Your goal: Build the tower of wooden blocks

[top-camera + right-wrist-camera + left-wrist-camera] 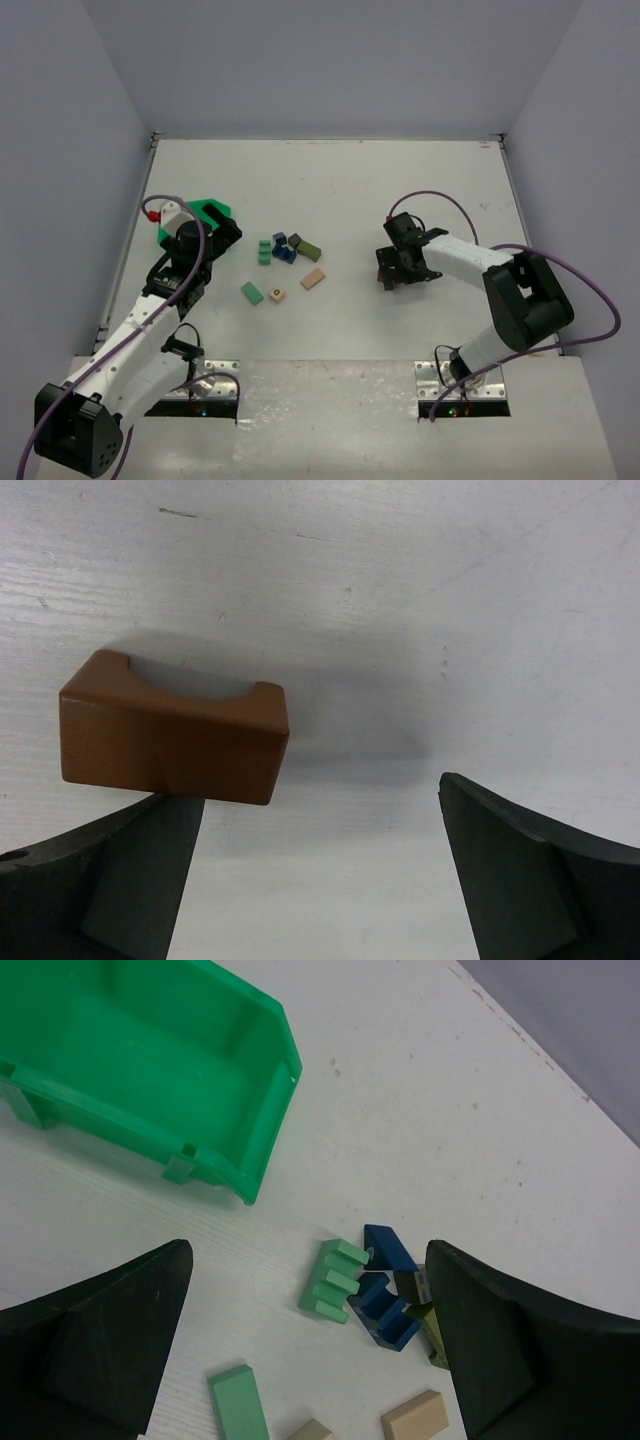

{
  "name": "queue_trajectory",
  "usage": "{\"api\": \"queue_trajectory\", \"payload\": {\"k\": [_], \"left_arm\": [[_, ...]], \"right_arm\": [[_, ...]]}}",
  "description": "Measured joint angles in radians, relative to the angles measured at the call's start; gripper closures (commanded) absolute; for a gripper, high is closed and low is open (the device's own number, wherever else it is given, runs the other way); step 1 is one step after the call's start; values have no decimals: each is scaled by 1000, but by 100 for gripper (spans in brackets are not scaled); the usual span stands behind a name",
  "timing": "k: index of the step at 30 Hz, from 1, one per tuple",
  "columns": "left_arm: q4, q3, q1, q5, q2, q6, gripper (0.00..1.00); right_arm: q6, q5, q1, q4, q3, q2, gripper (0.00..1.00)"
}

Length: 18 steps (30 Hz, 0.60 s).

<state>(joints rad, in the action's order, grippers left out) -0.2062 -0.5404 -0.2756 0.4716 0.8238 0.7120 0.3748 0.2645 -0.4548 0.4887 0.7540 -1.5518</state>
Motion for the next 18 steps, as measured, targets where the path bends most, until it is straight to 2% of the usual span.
{"api": "queue_trajectory", "payload": {"k": [7, 12, 18], "left_arm": [[2, -2, 0, -3, 14, -1, 0], [7, -28, 0, -32, 91, -8, 0], [8, -33, -6, -59, 121, -12, 0]], "right_arm": [[-3, -11, 1, 22, 0, 25, 1], [-21, -55, -8, 56, -2, 141, 1], [-99, -135, -146, 28, 5, 311, 1]]}}
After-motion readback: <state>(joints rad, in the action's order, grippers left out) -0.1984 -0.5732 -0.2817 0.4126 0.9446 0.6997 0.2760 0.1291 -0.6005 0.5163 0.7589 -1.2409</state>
